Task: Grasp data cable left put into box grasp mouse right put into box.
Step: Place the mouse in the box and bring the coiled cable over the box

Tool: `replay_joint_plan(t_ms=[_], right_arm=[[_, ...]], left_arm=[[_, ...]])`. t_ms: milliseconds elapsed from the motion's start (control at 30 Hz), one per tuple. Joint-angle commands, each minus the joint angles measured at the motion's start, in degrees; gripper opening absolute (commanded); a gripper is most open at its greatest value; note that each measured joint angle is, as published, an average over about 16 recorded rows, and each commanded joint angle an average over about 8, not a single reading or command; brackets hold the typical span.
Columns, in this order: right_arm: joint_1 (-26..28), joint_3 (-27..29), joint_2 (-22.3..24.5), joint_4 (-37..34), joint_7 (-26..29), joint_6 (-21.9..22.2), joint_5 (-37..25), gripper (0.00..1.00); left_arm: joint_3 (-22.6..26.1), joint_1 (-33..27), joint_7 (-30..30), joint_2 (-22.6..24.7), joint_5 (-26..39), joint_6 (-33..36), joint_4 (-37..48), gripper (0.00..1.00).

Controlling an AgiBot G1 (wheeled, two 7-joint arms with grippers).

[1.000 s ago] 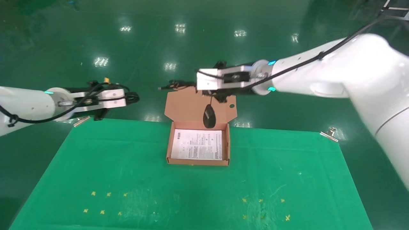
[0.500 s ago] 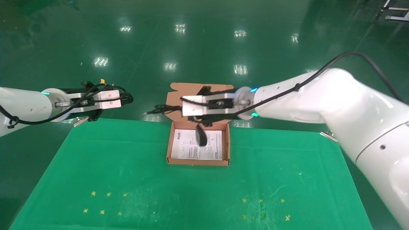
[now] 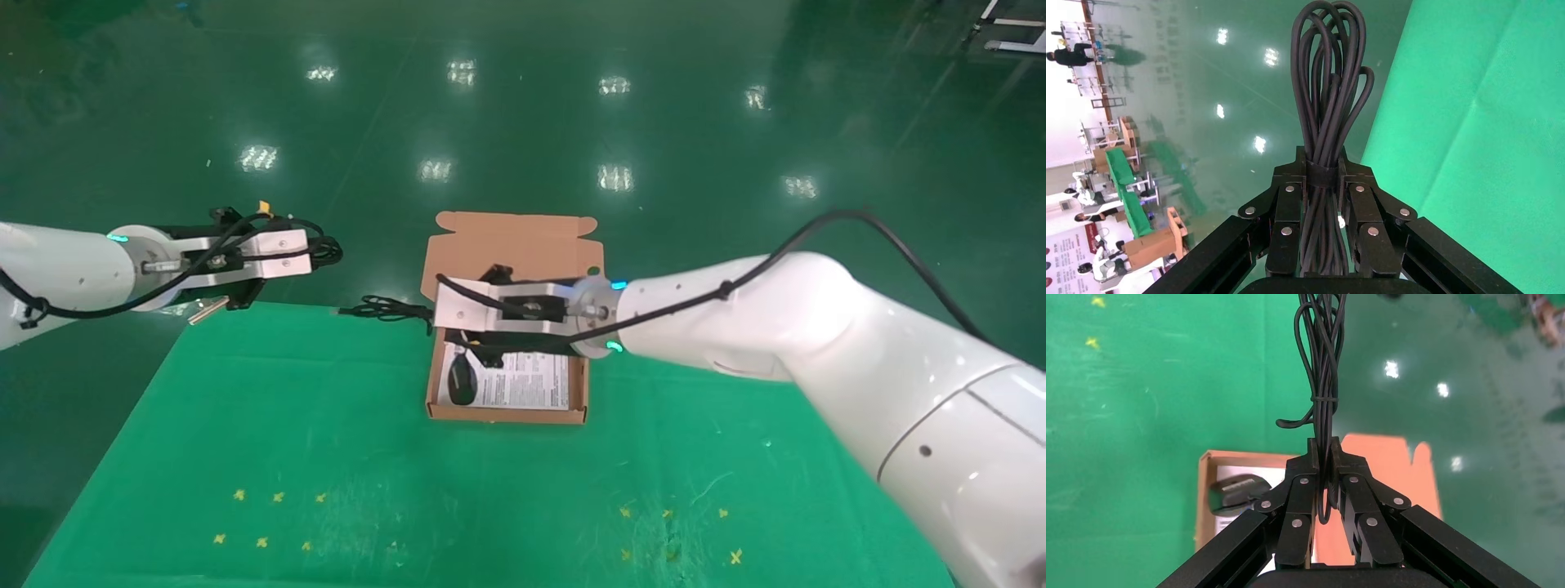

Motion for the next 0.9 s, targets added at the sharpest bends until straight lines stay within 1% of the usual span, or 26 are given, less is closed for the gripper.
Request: replay_joint_plan(t_ms=[33,267,400,433,467,667,700,733,900], right_arm=[[-0.69,-0.78,0.05,-0.54,0.78,0.97,1.64,0.0],[-2.75,-2.94,0.21,-6.29,5.06,3.03,4.75,0.0],[-3.0,-4.06,0.25,-8.0,6.55,3.65,5.43,0.0],[-3.01,-4.31,0.26,-8.17,6.75,3.67,5.58,0.01],[-2.98,-4.55,0.26,-8.24,6.85,3.65,5.7,0.1],[-2.88,-5.67,0.28,-8.24,6.84,3.18,6.38,0.85],[-2.85,-5.72,0.28,-8.23,6.81,3.14,6.39,0.96],[-2.87,-5.81,0.34,-8.24,6.81,3.11,6.47,1.0],[-2.93,-6.03,1.05,-7.39,6.86,2.96,6.71,1.0]], left_arm=[[0.0,0.0,-0.01,0.0,0.01,0.01,-0.01,0.0],[0.0,0.01,-0.02,0.0,0.02,0.01,-0.02,0.0],[0.0,0.01,-0.02,0.0,0.02,0.01,-0.03,0.0],[0.0,0.01,-0.03,0.0,0.02,0.01,-0.03,0.0],[0.0,0.01,-0.03,0.0,0.02,0.01,-0.03,0.0],[0.0,0.02,-0.04,-0.01,0.03,0.02,-0.03,0.0],[0.0,0.02,-0.04,-0.01,0.03,0.02,-0.03,0.0],[0.0,0.02,-0.04,-0.02,0.03,0.02,-0.02,0.0],[0.03,0.16,-0.01,0.16,-0.18,-0.03,-0.14,0.0]])
